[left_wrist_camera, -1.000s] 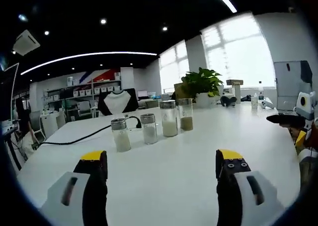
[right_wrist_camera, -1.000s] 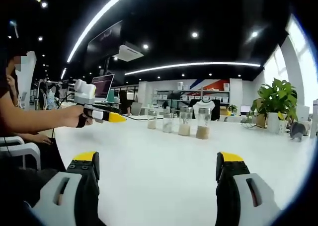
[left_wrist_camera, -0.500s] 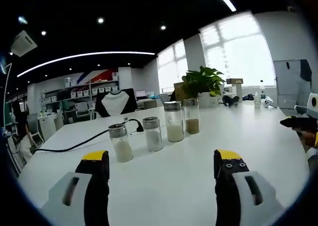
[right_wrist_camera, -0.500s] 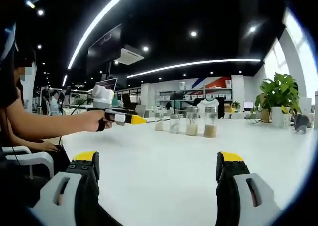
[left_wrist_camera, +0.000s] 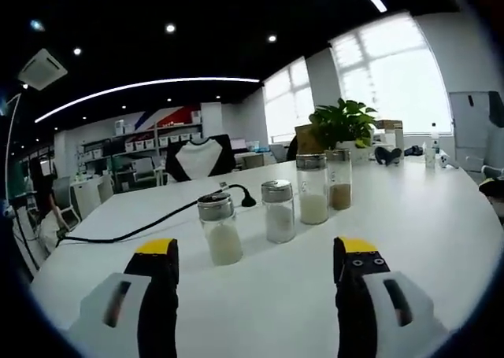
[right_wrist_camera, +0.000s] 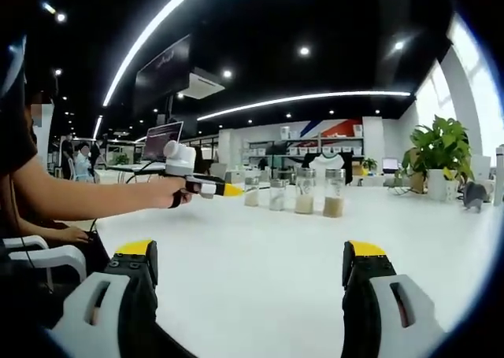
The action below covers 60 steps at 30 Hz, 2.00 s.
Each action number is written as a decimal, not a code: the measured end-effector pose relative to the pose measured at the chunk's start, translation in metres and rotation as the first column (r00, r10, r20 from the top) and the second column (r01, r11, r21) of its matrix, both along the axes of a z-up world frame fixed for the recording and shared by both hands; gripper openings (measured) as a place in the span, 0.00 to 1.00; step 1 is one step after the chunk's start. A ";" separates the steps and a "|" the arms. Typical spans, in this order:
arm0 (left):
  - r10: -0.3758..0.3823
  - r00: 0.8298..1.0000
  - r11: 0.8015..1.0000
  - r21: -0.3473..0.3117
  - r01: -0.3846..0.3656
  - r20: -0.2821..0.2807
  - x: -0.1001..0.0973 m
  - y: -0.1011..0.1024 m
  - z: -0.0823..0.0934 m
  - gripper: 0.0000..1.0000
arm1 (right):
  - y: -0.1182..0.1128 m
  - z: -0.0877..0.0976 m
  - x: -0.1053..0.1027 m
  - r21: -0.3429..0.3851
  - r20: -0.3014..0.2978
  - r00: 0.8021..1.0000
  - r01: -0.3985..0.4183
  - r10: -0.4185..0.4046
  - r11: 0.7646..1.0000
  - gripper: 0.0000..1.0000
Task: Rotate the seasoning bottle until the label or dispensing opening points toward the visible target arrow and the bottle remains upright within the marked orientation range
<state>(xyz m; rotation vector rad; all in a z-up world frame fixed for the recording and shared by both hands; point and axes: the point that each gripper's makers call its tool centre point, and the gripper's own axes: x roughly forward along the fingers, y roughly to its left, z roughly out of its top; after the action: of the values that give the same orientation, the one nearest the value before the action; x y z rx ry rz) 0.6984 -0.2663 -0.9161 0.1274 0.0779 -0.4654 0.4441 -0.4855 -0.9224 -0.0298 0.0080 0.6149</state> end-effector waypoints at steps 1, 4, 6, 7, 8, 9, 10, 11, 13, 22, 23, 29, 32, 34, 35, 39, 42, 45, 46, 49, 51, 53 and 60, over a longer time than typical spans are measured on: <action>0.002 1.000 1.000 0.002 -0.002 -0.002 0.003 0.001 -0.001 0.82 | -0.001 0.001 0.001 0.001 0.001 1.000 0.003 -0.003 1.000 0.99; 0.005 1.000 1.000 0.003 -0.005 -0.009 0.013 0.000 -0.006 0.81 | -0.004 0.000 0.002 -0.007 -0.005 1.000 0.017 -0.017 1.000 0.99; 0.005 1.000 1.000 0.018 -0.004 -0.010 0.021 -0.001 -0.011 0.80 | -0.005 -0.001 0.003 -0.019 -0.009 1.000 0.021 -0.021 1.000 0.99; 0.009 1.000 1.000 0.021 -0.009 -0.007 0.027 0.000 -0.014 0.80 | -0.006 0.000 0.003 -0.021 -0.009 1.000 0.023 -0.023 1.000 0.99; 0.012 1.000 1.000 0.015 -0.012 -0.008 0.030 0.001 -0.015 0.79 | -0.006 0.001 0.003 -0.022 -0.007 1.000 0.025 -0.025 0.999 0.99; 0.023 0.999 0.999 -0.033 -0.024 -0.031 0.034 0.002 -0.017 0.79 | -0.006 0.002 0.003 -0.023 -0.006 1.000 0.026 -0.027 0.999 0.99; 0.019 0.999 0.998 -0.063 -0.022 -0.044 0.037 0.002 -0.018 0.78 | -0.006 0.003 0.003 -0.024 -0.006 1.000 0.028 -0.028 0.999 0.99; 0.022 0.999 0.997 -0.072 -0.025 -0.038 0.041 0.005 -0.017 0.75 | -0.006 0.003 0.002 -0.028 -0.006 1.000 0.030 -0.030 0.999 0.99; 0.029 0.999 0.998 -0.062 -0.031 -0.026 0.047 0.007 -0.017 0.70 | -0.006 0.004 0.002 -0.036 -0.001 0.999 0.033 -0.033 0.999 0.99; 0.044 0.999 0.994 -0.098 -0.042 0.011 0.070 0.010 -0.015 0.55 | -0.006 -0.001 0.002 -0.051 -0.017 0.999 0.038 -0.039 0.998 0.99; 0.039 0.999 0.995 -0.097 -0.037 0.019 0.074 0.010 -0.015 0.55 | -0.006 0.000 0.002 -0.051 -0.014 0.999 0.038 -0.039 0.998 0.99; 0.026 0.998 0.996 -0.090 -0.020 0.064 0.082 0.005 -0.007 0.53 | -0.005 -0.002 0.003 -0.049 -0.022 0.999 0.037 -0.038 0.998 0.97; 0.035 0.998 0.997 -0.064 -0.031 0.061 0.087 0.005 -0.009 0.48 | -0.004 -0.003 0.002 -0.050 -0.026 0.999 0.033 -0.034 0.998 0.98; 0.000 0.999 0.995 -0.101 0.004 0.046 0.088 0.000 -0.010 0.46 | -0.002 -0.002 0.001 -0.053 -0.023 0.999 0.029 -0.030 0.998 0.98; 0.010 0.999 0.996 -0.090 -0.007 0.041 0.090 0.001 -0.011 0.46 | -0.002 -0.001 0.001 -0.054 -0.021 0.999 0.027 -0.028 0.998 0.98; 0.031 0.999 0.995 -0.095 -0.030 0.007 0.092 0.003 -0.017 0.45 | -0.001 0.001 0.000 -0.050 -0.014 1.000 0.023 -0.024 0.998 0.98; 0.034 0.999 0.997 -0.069 -0.034 0.001 0.096 0.003 -0.018 0.41 | 0.001 0.005 -0.002 -0.023 -0.003 1.000 0.005 -0.005 1.000 0.99; 0.032 0.999 0.999 -0.022 -0.032 0.001 0.097 0.003 -0.021 0.36 | 0.002 0.004 -0.003 -0.030 -0.007 1.000 0.002 -0.003 1.000 0.99; 0.030 1.000 0.999 -0.032 -0.030 -0.001 0.097 0.002 -0.020 0.35 | 0.003 0.004 -0.003 -0.032 -0.007 1.000 0.001 -0.001 0.999 0.99; 0.021 1.000 1.000 -0.006 -0.021 0.006 0.098 0.001 -0.021 0.35 | 0.002 0.007 -0.003 -0.029 0.000 1.000 0.002 -0.002 1.000 0.99; 0.018 1.000 1.000 -0.006 -0.018 0.011 0.098 -0.001 -0.021 0.35 | 0.001 0.007 -0.003 -0.024 0.001 1.000 0.005 -0.005 1.000 0.99; 0.010 1.000 1.000 0.006 -0.011 0.015 0.096 -0.002 -0.022 0.35 | 0.001 0.007 -0.003 -0.021 -0.001 1.000 0.005 -0.005 1.000 0.98; 0.011 0.999 0.997 0.073 -0.013 0.036 0.095 -0.004 -0.020 0.34 | 0.000 0.007 -0.003 -0.014 -0.003 1.000 0.002 -0.002 1.000 0.98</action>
<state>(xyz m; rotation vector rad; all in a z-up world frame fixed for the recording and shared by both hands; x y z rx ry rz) 0.7936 -0.2702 -0.9363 0.2069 0.0607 -0.4483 0.4413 -0.4854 -0.9159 -0.0428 0.0154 0.6127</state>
